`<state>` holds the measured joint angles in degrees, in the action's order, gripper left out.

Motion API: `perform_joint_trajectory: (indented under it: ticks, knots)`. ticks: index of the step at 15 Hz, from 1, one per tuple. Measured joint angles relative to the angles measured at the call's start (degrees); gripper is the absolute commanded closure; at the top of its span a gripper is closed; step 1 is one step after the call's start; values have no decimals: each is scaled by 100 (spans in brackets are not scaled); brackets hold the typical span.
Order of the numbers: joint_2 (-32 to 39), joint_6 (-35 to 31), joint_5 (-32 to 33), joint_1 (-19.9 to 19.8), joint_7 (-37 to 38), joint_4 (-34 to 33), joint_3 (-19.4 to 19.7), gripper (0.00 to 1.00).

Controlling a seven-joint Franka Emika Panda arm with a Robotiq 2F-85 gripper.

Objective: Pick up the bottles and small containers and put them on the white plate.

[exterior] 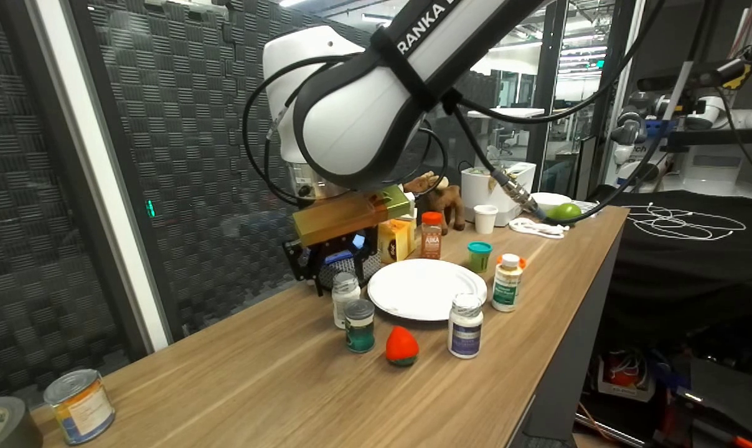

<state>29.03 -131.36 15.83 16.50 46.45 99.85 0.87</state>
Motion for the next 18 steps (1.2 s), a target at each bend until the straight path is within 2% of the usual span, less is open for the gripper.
perform_joint_trajectory:
  ticks: [3, 5, 11, 15, 18]
  knots:
    - [43, 11, 0, 8, 0, -47, 0, 77]
    - [26, 75, 0, 21, 1, -115, -1, 81]
    - [-459, 434, -3, -23, 234, -145, 133, 81]
    - [-870, 419, -192, -398, 289, 127, 191, 81]
    - [-878, 273, -306, -715, 289, 422, 218, 81]
